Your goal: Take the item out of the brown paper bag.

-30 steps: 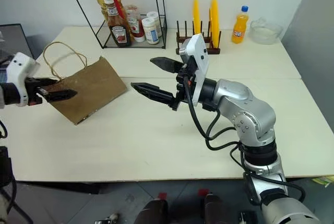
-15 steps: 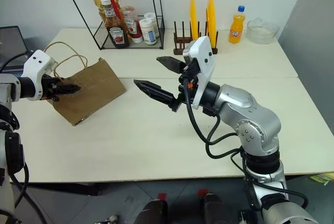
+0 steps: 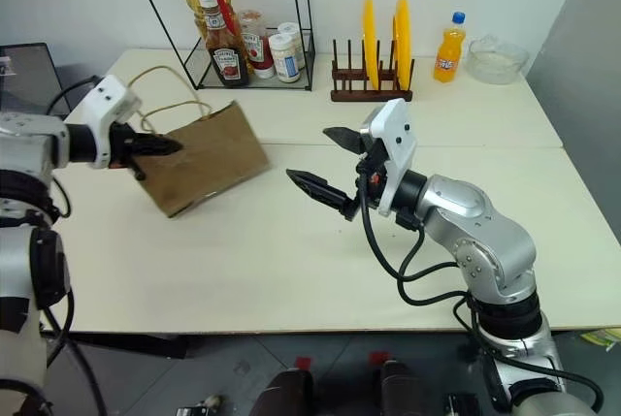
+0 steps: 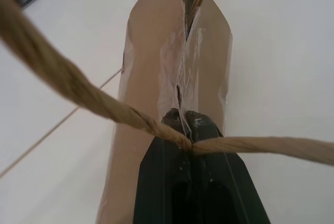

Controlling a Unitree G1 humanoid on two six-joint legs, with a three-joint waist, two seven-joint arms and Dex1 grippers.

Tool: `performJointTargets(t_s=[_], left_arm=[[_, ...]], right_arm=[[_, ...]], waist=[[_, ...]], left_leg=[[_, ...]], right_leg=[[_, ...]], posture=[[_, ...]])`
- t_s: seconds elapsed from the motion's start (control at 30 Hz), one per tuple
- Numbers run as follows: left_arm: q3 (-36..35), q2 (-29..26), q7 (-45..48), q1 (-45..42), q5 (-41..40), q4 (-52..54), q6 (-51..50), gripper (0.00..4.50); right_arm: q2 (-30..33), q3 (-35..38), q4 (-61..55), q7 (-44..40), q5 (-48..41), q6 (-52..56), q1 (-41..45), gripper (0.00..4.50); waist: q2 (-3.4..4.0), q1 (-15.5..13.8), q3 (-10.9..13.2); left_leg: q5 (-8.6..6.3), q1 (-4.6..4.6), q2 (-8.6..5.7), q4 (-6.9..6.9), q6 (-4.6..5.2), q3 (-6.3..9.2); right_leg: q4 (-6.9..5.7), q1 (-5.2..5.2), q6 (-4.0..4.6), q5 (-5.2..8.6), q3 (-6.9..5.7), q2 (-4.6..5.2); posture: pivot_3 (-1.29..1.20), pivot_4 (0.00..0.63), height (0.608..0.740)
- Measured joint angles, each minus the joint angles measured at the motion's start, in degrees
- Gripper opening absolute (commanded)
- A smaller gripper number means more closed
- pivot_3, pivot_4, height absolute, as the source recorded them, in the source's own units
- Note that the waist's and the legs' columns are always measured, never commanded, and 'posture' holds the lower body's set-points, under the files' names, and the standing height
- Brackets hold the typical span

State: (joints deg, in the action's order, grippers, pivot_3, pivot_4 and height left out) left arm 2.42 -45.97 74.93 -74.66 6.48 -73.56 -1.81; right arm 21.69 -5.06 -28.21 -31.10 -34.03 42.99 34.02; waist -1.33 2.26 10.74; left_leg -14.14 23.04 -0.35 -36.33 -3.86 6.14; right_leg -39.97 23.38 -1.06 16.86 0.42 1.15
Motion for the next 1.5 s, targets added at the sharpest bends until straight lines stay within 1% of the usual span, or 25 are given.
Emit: performJointTargets(t_s=[0.1, 0.17, 0.23, 0.37, 0.43, 0.6, 0.7, 0.93, 1.17, 1.3, 1.43, 1.5], left_arm=[[-0.06, 2.82, 2.54, -0.89, -0.86, 1.41, 0.88, 0.01], [0.25, 7.25, 4.58, -1.54, -0.89, 2.54, 3.50, 0.01], [0.98, 11.47, 5.51, -1.56, -0.85, 3.14, 6.36, 0.01], [3.34, 17.15, 4.20, -1.96, 0.93, 2.04, 12.19, 0.01], [4.57, 18.43, 2.62, -2.55, 2.24, 0.91, 14.67, 0.01], [6.88, 18.52, -1.58, -3.72, 5.91, -0.90, 18.69, 0.01], [6.99, 18.54, -4.21, -3.80, 6.82, -1.43, 18.76, 0.01], [6.88, 18.09, -4.46, -4.01, 7.23, -1.71, 18.74, 0.01], [6.60, 17.87, -4.53, -4.01, 7.19, -2.33, 19.29, 0.01], [5.99, 18.10, -4.96, -4.00, 7.05, -2.68, 19.72, 1.00], [4.55, 17.68, -3.80, -4.01, 6.48, -2.68, 19.71, 2.20], [4.09, 16.67, -1.76, -4.01, 5.72, -2.61, 19.66, 2.82]], right_arm=[[0.66, 0.47, -1.09, -0.05, -0.48, 0.01, -0.28, 4.50], [2.05, 1.64, -1.31, -0.03, -0.67, 0.12, -0.55, 4.50], [2.08, 1.84, -1.32, 0.02, -0.90, 0.12, -0.39, 4.50], [2.13, 1.95, -1.04, 0.59, -0.82, 0.11, -0.06, 4.50], [2.16, 1.97, -0.82, 1.22, -0.56, 0.11, 0.15, 4.50], [2.61, 2.12, -0.96, 2.75, -0.15, 0.12, -0.09, 4.50], [3.00, 2.41, -1.31, 4.04, 0.54, 0.30, -1.55, 4.50], [4.90, 3.76, -1.42, 5.24, 2.10, 0.36, -3.85, 4.50], [4.69, 3.98, -1.07, 6.26, 3.65, 0.06, -4.39, 4.50], [4.08, 3.84, -0.40, 6.36, 4.17, -0.09, -4.39, 4.50], [4.02, 3.82, -0.40, 6.39, 4.79, -0.12, -4.40, 4.50], [4.02, 3.82, -0.40, 6.34, 5.05, -0.12, -4.41, 4.50]], waist=[[0.00, 0.46, 0.00], [0.00, 0.65, 0.00], [0.00, 0.68, 0.00], [0.00, 1.35, 0.00], [0.00, 1.62, 0.00], [0.00, 1.89, 0.00], [0.00, 1.89, 0.00], [0.00, 1.90, 0.00], [0.00, 1.91, 0.00], [0.00, 1.86, 0.00], [0.00, 1.87, 0.00], [0.00, 1.92, 0.00]], left_leg=[[0.00, -0.01, 0.02, 0.00, 0.00, 0.00], [0.00, -0.01, 0.01, -0.02, 0.00, -0.01], [0.00, -0.01, 0.01, -0.06, 0.00, -0.02], [-0.01, -0.03, 0.02, -0.06, 0.01, -0.11], [-0.01, -0.04, 0.03, -0.06, 0.01, -0.11], [0.00, -0.05, 0.00, -0.06, 0.02, -0.09], [-0.01, -0.04, -0.01, -0.08, 0.02, -0.11], [0.00, -0.04, 0.00, -0.08, 0.02, -0.12], [0.00, -0.04, -0.01, -0.10, 0.02, -0.12], [0.00, -0.04, -0.01, -0.12, 0.02, -0.11], [0.00, -0.04, -0.01, -0.13, 0.02, -0.12], [0.00, -0.05, -0.01, -0.13, 0.02, -0.12]], right_leg=[[-0.01, 0.00, 0.00, 0.00, 0.01, -0.01], [-0.02, 0.00, 0.00, 0.00, 0.02, 0.00], [-0.02, -0.01, 0.00, 0.00, 0.03, 0.00], [-0.04, 0.00, 0.00, -0.01, 0.14, -0.02], [-0.06, 0.01, 0.00, -0.01, 0.15, -0.03], [-0.09, 0.01, 0.00, 0.00, 0.15, -0.03], [-0.09, 0.01, 0.00, -0.01, 0.17, -0.03], [-0.11, 0.01, 0.00, 0.00, 0.17, -0.04], [-0.11, 0.01, 0.00, 0.00, 0.17, -0.03], [-0.12, 0.00, 0.00, -0.01, 0.16, -0.03], [-0.13, 0.01, 0.00, 0.00, 0.17, -0.03], [-0.13, 0.00, 0.00, 0.00, 0.17, -0.04]], posture=[[0.00, 0.150, 0.740], [0.00, 0.150, 0.740], [0.00, 0.150, 0.740], [0.00, 0.150, 0.740], [0.00, 0.150, 0.740], [0.00, 0.150, 0.740], [0.00, 0.150, 0.740], [0.00, 0.150, 0.740], [0.00, 0.150, 0.740], [0.00, 0.150, 0.740], [0.00, 0.150, 0.740], [0.00, 0.150, 0.740]])
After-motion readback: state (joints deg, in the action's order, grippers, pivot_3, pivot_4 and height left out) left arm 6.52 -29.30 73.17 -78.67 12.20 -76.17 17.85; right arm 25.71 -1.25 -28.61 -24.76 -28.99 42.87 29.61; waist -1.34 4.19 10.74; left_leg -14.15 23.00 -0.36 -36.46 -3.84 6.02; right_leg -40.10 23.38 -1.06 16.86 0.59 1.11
